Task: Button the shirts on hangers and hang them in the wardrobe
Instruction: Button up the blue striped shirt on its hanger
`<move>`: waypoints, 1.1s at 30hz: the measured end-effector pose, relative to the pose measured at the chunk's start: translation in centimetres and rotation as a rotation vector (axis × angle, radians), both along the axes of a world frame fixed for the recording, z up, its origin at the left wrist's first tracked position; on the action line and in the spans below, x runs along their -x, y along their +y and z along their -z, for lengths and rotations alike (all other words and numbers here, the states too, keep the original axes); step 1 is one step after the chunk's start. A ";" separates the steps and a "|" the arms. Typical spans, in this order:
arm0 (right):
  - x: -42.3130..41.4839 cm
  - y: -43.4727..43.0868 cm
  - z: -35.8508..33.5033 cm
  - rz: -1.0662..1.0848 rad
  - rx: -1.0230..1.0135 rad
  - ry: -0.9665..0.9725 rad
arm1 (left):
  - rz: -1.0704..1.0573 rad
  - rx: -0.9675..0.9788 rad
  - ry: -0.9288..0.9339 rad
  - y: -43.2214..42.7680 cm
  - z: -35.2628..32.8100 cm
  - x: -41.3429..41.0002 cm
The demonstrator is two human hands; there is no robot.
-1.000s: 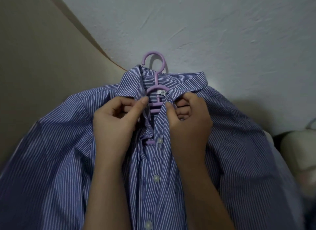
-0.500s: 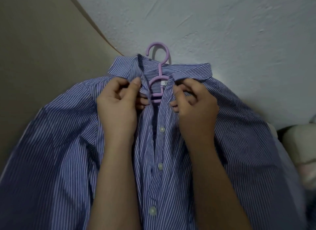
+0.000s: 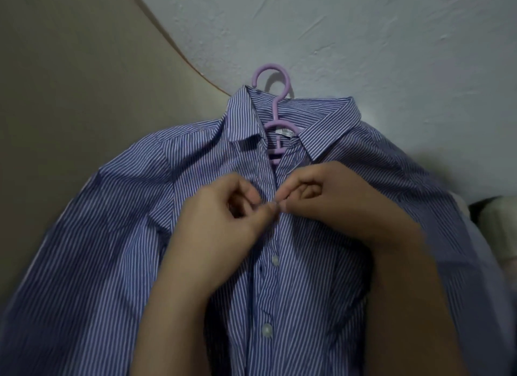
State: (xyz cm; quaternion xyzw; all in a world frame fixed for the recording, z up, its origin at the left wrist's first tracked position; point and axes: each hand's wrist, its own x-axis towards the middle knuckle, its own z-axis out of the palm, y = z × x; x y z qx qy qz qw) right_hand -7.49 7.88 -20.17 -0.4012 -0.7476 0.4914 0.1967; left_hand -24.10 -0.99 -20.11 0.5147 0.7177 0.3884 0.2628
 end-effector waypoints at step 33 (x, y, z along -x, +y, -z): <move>1.4 -0.5 -0.6 -0.014 0.033 -0.201 | -0.063 0.041 -0.470 -0.2 2.2 1.4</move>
